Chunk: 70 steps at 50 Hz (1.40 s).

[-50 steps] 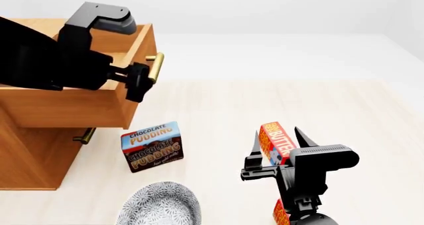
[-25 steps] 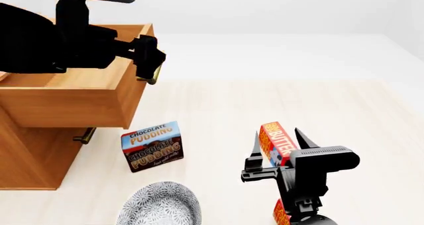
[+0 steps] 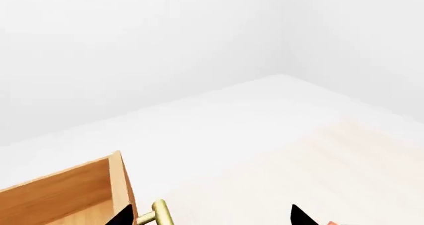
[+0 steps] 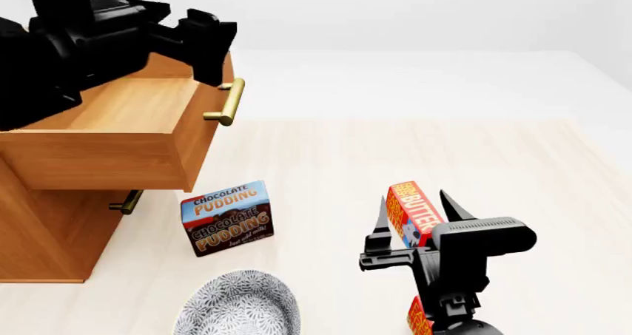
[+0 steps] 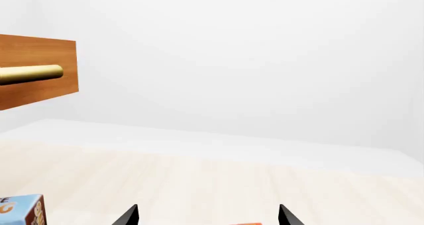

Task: Put the butter at the front in the top drawer of the cabinet and close it.

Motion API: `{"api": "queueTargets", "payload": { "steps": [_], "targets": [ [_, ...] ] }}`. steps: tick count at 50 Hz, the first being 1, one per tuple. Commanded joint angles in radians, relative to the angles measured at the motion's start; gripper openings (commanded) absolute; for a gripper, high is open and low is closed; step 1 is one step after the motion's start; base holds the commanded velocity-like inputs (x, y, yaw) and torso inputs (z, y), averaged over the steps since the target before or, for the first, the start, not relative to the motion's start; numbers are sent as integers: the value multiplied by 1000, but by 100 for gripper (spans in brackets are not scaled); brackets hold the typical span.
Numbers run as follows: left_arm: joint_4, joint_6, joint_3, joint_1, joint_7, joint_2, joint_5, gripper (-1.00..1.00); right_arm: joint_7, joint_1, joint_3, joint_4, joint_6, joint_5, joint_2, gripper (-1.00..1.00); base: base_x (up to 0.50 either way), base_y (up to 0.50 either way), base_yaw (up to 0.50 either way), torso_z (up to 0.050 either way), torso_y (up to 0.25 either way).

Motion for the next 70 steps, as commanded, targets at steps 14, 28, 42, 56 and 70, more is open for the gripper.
{"api": "queueTargets", "payload": {
  "steps": [14,28,42,56,70],
  "targets": [
    [404,326,-160,330,-151,-87,76,100,6,1,-8,0,-2,4,6,100,0,0,0,0,0],
    [530,458,-223,502,-187,-106,126,100,8,-4,-11,-4,-6,7,13,100,0,0,0,0,0],
    [646,563,-278,683,-232,-129,169,100,13,-2,-15,-7,-5,9,16,100,0,0,0,0,0],
    [720,678,-344,878,-237,-138,199,100,17,8,-23,-3,-1,8,16,100,0,0,0,0,0],
    [802,746,-383,1025,-260,-137,212,100,24,26,-5,-33,67,43,34,100,0,0,0,0,0]
  ]
}}
